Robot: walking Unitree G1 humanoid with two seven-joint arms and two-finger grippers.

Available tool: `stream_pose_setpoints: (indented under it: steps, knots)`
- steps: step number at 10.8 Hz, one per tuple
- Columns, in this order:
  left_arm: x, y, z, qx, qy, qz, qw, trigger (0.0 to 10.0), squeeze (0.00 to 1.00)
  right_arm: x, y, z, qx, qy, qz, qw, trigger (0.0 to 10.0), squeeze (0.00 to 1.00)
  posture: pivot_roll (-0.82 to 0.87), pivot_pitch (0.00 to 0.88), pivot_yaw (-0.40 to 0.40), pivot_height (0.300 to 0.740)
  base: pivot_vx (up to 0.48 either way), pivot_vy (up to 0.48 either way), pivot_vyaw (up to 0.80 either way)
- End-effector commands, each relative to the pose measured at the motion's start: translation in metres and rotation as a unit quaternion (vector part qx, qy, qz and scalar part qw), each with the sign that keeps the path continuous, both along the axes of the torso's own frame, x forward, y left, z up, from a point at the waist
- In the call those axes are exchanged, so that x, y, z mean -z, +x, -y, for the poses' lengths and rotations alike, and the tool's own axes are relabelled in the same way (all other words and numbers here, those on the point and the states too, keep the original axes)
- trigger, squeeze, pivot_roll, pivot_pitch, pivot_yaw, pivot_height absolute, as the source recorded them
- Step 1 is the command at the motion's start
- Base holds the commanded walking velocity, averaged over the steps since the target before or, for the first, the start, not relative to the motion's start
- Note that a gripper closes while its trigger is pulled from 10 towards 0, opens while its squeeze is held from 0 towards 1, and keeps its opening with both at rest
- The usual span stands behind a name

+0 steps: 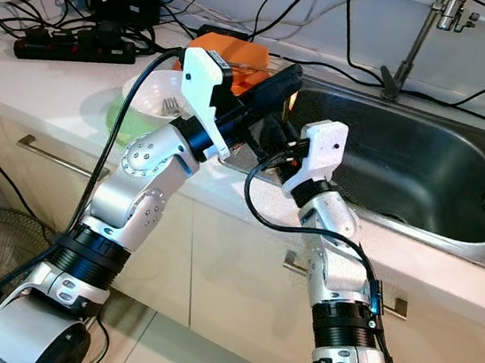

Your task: Kitchen organization

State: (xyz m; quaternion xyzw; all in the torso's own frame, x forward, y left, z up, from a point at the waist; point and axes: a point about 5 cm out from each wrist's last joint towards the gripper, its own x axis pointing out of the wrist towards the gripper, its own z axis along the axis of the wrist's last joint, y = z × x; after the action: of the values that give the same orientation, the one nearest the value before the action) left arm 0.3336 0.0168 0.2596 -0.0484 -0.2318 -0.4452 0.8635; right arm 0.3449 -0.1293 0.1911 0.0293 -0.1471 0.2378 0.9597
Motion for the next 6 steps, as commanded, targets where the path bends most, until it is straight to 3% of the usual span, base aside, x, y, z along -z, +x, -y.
stream_pose_setpoints:
  steps: [1, 6]
  knots:
    - [-0.0070, -0.0046, 0.0054, 0.015, 0.001, 0.018, 1.000, 10.0, 1.00, -0.0031, 0.0037, 0.0023, 0.008, 0.004, -0.001, 1.000, 0.0, 0.00, 0.17, 0.008, 0.027, 0.740, 0.000, 0.000, 0.00]
    - [-0.0091, -0.0064, 0.0046, 0.017, -0.008, 0.021, 1.000, 10.0, 1.00, -0.0090, 0.0131, 0.0099, 0.053, 0.000, 0.005, 0.999, 0.0, 0.00, 0.16, 0.008, 0.020, 0.740, 0.000, 0.000, 0.00]
